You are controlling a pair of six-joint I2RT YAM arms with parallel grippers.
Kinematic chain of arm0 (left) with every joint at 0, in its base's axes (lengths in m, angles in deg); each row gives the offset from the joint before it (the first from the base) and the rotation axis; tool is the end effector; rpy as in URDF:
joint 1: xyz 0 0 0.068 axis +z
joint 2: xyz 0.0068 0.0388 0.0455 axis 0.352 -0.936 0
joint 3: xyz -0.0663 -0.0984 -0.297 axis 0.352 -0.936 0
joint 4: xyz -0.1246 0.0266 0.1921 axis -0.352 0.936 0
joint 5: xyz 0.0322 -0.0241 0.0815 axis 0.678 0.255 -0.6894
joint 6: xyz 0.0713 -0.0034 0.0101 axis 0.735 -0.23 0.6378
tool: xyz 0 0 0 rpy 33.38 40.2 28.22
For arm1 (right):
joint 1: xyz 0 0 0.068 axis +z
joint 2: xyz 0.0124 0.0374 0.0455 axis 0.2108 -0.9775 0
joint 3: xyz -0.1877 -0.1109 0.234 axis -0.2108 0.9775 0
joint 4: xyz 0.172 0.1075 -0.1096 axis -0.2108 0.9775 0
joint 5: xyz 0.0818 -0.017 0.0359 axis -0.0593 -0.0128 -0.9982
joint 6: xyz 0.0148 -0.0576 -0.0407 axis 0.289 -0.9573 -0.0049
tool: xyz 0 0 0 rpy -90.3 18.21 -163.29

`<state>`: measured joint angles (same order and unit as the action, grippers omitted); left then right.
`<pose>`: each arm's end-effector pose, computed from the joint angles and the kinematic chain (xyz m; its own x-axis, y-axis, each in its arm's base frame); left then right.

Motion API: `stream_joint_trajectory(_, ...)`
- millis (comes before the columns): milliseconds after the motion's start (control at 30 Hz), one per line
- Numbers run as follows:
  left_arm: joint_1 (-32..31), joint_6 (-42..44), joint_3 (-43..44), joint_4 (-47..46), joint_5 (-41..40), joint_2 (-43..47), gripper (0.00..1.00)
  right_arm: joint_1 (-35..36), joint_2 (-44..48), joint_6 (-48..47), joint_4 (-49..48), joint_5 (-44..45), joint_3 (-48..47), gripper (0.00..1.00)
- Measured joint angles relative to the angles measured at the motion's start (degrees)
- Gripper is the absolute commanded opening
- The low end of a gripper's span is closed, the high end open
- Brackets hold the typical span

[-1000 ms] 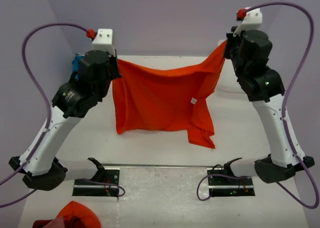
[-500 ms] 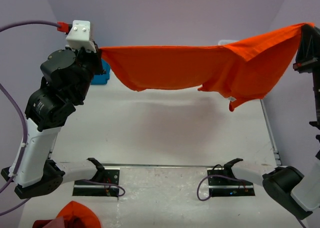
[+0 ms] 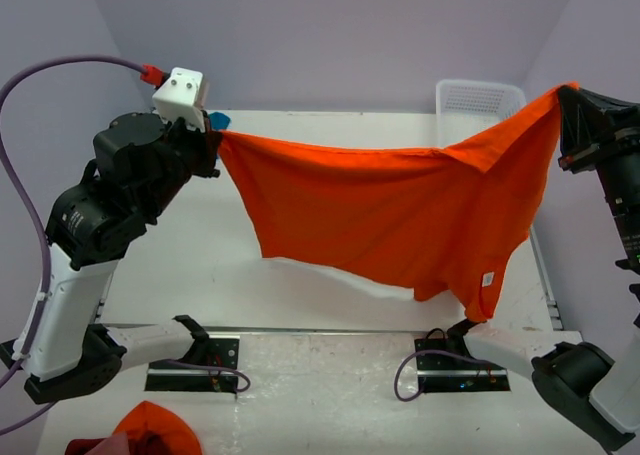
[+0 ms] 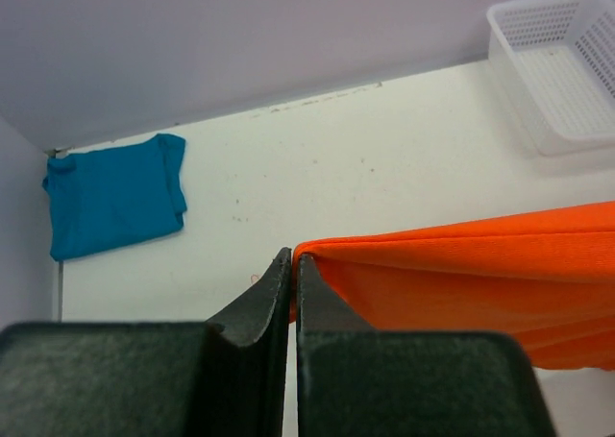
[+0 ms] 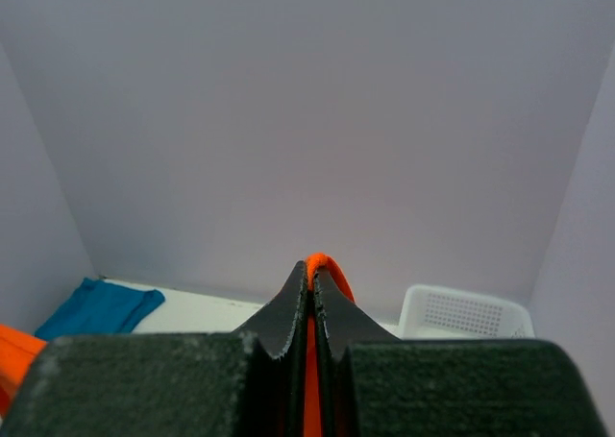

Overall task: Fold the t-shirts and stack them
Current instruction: Flatten out the tshirt

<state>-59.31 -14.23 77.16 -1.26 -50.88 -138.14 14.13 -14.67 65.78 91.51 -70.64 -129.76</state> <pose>0.1200 -0.0668 0.5565 -0.2160 0.0158 -0.9763 0.2592 0.9649 -0.0417 0.0257 -0.0042 0.6568 0.3174 0.1090 -0.9420 -0.2008 0.9786 0.0455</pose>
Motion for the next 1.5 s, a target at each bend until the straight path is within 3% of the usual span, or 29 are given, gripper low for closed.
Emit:
stream_joint_trajectory(200, 0.0, -6.5, -8.3, 3.1, 0.7, 1.4, 0.0, 0.0, 2.8, 1.4, 1.2, -0.7, 3.6, 0.0)
stream_joint_trajectory(367, 0.0, -12.2, -27.3, 1.1, 3.1, 0.5, 0.0, 0.1, 3.0, 1.7, 2.0, -0.6, 6.0, 0.0)
stream_joint_trajectory(500, 0.0, -14.5, -36.6, -0.9, 5.5, -3.8, 0.0, 0.1, 1.4, 1.9, 2.9, -0.6, 5.9, 0.0)
stream_joint_trajectory(833, 0.0, -16.0, -47.0, -15.0, 11.3, -15.2, 0.0, 0.7, -1.2, 1.9, 5.1, -0.8, 7.7, 0.0)
stream_joint_trajectory(1333, -0.7, -15.1, -58.5, -45.1, 24.0, -27.2, 0.0, 2.3, -1.2, 2.0, 7.3, -0.9, 10.3, 0.0)
stream_joint_trajectory(1500, -0.7, -13.8, -58.9, -50.4, 26.6, -29.9, 0.15, 2.3, -1.0, 2.0, 7.3, -0.8, 10.3, 0.0)
